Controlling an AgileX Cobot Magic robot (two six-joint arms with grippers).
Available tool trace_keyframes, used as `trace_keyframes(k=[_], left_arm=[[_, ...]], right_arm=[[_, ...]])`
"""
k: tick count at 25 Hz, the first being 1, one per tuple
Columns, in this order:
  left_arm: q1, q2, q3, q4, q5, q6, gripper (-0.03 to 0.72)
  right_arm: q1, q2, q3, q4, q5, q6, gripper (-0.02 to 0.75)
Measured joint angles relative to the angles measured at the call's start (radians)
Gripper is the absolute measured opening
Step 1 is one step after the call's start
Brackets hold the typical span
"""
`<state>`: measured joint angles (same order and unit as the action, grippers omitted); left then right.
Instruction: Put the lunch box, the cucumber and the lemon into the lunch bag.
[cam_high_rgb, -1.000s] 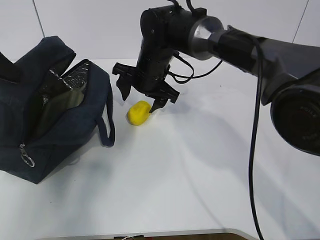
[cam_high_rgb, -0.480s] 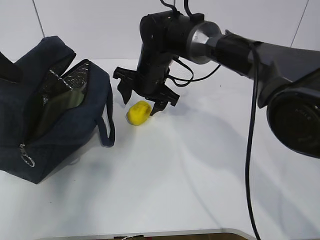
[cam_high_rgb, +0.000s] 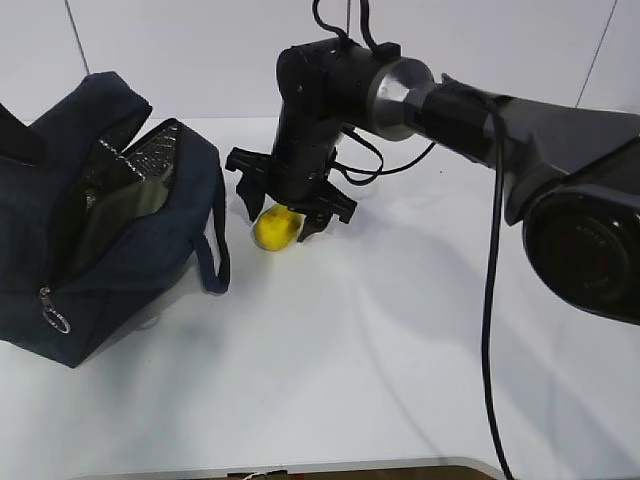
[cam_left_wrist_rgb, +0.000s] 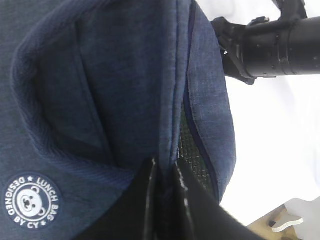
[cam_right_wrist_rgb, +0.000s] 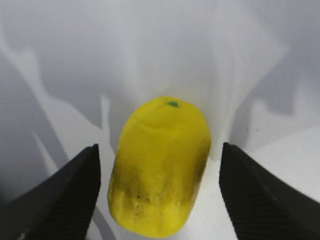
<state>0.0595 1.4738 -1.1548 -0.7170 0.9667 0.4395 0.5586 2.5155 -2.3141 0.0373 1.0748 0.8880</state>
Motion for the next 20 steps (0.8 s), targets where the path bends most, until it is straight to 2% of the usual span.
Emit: trace_keyframes(k=[4,7,12,15,20], left_arm=[[0.0,0.0,0.0,0.0,0.0,0.0,0.015],[0.0,0.0,0.0,0.0,-0.002,0.0,0.015],[0.0,0.0,0.0,0.0,-0.002,0.0,0.014],[0.0,0.0,0.0,0.0,-0.002,0.0,0.014],[0.0,0.0,0.0,0.0,-0.002,0.001,0.014]], right_arm=[[0.0,0.0,0.0,0.004,-0.001,0.0,0.442],[0.0,0.0,0.0,0.012,-0.002,0.0,0.378],[0.0,0.0,-0.024,0.029,0.043,-0.067,0.364],[0.002,0.0,-0.096,-0.018,0.131,-0.133,0.363],[0.002,0.0,-0.251,-0.048,0.162,-0.287,0.362]])
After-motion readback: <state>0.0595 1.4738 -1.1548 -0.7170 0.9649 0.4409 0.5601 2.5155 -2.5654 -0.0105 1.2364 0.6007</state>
